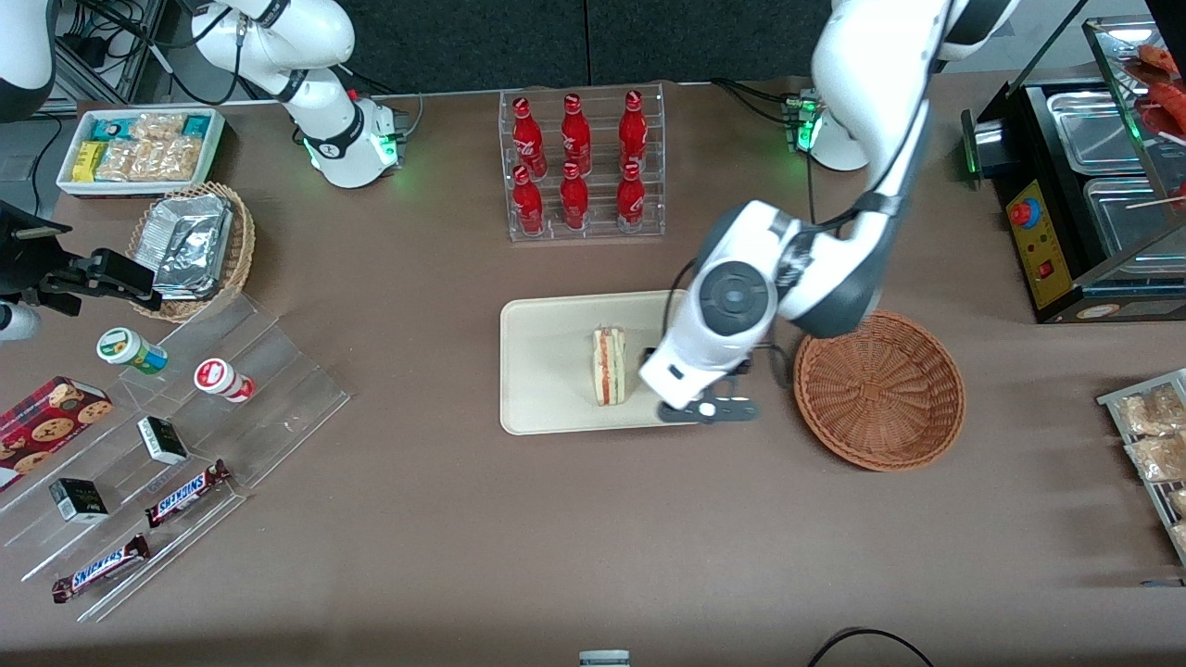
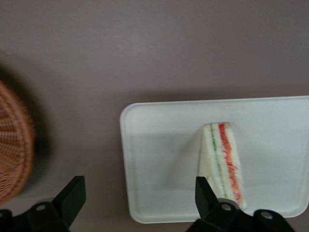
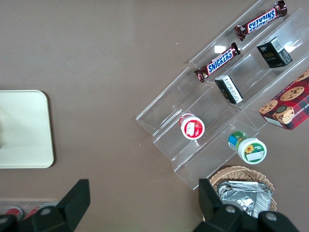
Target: Place sandwich from basket to tray
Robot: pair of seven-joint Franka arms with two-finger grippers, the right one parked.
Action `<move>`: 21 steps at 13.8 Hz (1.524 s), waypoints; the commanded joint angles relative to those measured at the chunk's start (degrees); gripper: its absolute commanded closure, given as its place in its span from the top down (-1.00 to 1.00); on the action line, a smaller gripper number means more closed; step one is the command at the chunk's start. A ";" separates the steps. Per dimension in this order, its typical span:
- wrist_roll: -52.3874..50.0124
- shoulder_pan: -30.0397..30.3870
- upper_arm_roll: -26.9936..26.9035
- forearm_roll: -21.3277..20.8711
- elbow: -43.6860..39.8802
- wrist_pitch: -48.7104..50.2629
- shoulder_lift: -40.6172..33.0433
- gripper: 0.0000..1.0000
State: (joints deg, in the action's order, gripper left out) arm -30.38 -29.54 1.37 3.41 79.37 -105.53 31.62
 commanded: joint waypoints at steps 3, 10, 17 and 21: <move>8.92 7.38 0.30 0.72 4.39 1.20 -4.90 1.00; 17.10 15.99 0.39 1.07 11.94 1.03 -13.15 1.00; 17.81 21.61 1.78 1.07 20.29 2.34 -24.22 1.00; 22.11 28.83 6.98 0.98 19.60 12.00 -29.15 1.00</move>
State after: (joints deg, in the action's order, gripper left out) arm -10.47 -3.79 6.13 3.58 97.09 -96.16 6.35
